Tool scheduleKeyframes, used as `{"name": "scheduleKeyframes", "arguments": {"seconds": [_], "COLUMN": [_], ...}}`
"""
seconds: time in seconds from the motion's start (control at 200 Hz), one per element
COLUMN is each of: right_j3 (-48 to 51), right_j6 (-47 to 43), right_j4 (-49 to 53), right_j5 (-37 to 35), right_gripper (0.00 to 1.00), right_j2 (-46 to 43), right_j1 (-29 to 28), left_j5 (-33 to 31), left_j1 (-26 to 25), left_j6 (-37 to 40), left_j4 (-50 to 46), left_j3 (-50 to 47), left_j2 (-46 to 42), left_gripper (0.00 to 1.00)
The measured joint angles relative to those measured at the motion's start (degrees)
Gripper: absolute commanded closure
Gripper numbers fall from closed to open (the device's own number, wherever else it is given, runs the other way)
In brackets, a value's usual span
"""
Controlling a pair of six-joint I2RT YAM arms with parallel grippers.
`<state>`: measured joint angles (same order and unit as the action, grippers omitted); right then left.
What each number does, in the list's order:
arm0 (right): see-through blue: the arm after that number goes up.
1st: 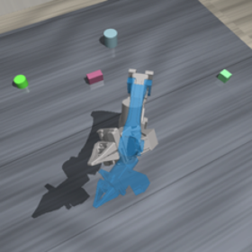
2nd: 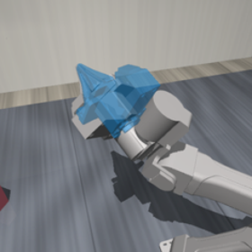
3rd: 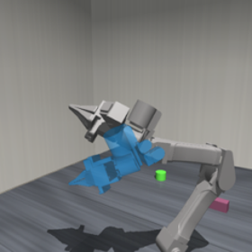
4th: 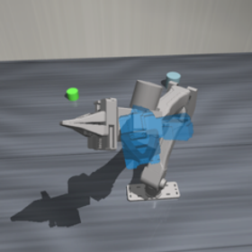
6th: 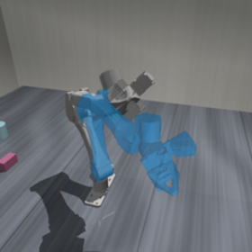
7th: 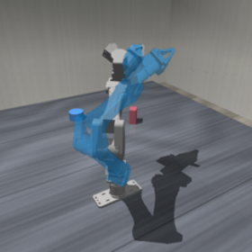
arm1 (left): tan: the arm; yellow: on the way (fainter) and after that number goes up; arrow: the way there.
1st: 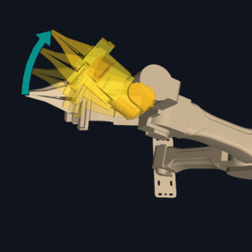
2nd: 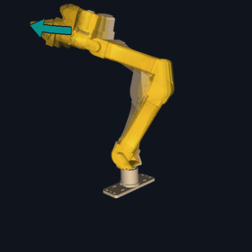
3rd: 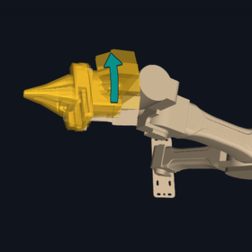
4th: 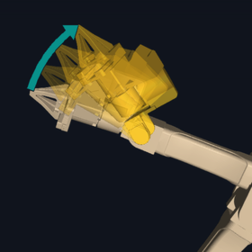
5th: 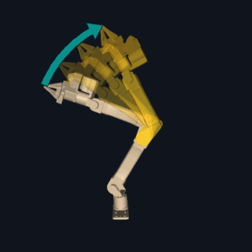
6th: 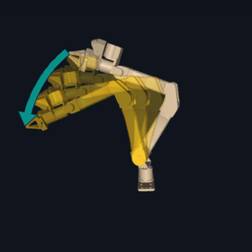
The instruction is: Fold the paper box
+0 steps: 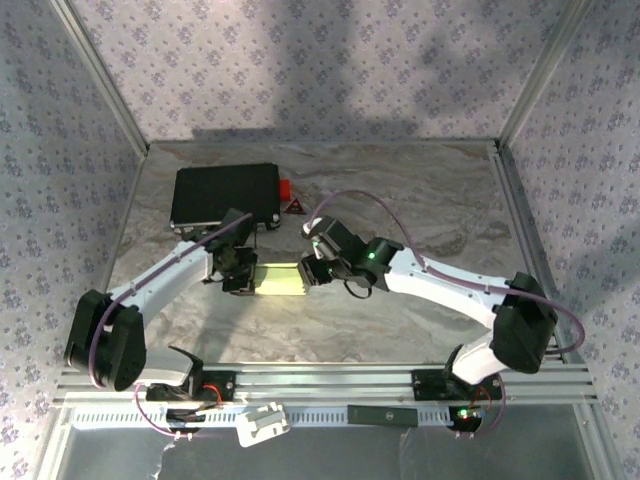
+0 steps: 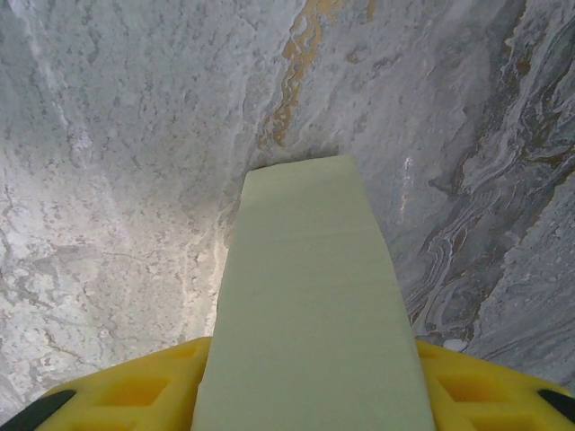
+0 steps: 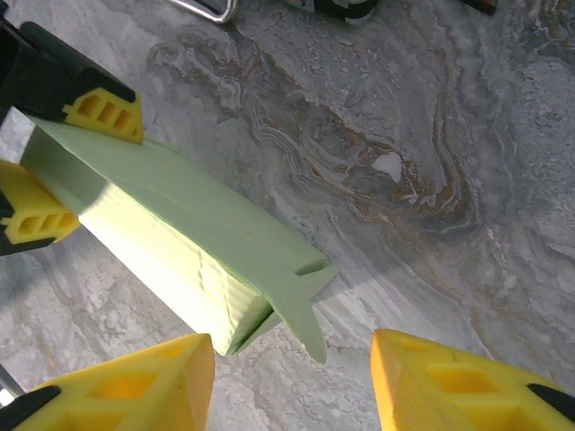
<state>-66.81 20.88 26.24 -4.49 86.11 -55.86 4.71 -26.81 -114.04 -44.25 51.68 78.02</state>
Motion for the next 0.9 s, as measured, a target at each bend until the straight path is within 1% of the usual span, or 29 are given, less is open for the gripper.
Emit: {"name": "scheduleKeyframes", "arguments": {"seconds": [0.12,0.315,0.435,0.505,0.73,0.899], "right_j3": [-1.53,-4.79,-5.97,-6.78,-7.06,-7.48], "right_j6": [-1.25,-2.80,-3.58,-3.87,-3.76,-3.21], "right_j4": [1.25,3.58,4.11,4.39,4.44,4.94], "right_j5": [-0.92,-3.34,-3.69,-3.69,-3.69,-3.72], "right_gripper": [0.54,0.56,0.64,0.70,0.81,0.83], "right_j2": [2.32,6.32,7.72,8.46,8.63,8.63], "right_j1": [0.00,0.02,0.20,0.24,0.07,-0.63], "left_j5": [0.22,0.39,0.42,0.42,0.44,0.46], "left_j1": [0.37,0.98,1.27,1.33,1.57,1.68], "left_j6": [0.00,0.00,0.00,0.00,0.00,0.00], "left_j4": [-0.02,-0.13,-0.11,-0.13,-0.13,-0.13], "left_j3": [0.15,0.68,0.79,0.79,0.79,0.79], "left_j2": [0.22,0.98,1.29,1.29,1.29,1.29], "left_gripper": [0.52,0.46,0.45,0.45,0.45,0.46]}}
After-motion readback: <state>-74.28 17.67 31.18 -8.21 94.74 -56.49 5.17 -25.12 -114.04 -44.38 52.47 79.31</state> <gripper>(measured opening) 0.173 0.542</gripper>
